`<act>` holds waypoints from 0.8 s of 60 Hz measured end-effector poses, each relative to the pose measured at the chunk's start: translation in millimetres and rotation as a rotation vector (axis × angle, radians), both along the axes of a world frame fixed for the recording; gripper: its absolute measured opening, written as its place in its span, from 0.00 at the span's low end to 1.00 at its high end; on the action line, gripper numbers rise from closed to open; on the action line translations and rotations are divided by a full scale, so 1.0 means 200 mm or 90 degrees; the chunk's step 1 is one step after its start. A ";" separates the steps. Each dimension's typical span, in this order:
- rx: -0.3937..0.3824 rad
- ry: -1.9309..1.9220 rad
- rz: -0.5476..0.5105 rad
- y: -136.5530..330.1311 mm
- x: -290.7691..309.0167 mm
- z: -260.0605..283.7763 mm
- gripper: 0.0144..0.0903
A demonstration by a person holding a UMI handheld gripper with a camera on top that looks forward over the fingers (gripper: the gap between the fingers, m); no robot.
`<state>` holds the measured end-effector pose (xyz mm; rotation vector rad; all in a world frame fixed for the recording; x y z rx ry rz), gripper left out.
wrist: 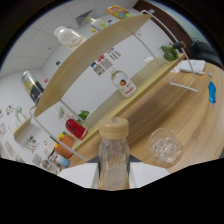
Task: Make me a cup of Mount Fuji.
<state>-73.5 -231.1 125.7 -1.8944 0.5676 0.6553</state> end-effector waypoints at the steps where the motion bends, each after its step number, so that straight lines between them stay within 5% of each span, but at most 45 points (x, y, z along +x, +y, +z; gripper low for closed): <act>1: -0.003 0.027 -0.004 0.00 0.00 0.00 0.34; 27: -0.025 0.642 -0.097 0.09 0.03 0.05 0.34; 48: -0.019 0.716 -0.088 0.08 0.05 0.10 0.34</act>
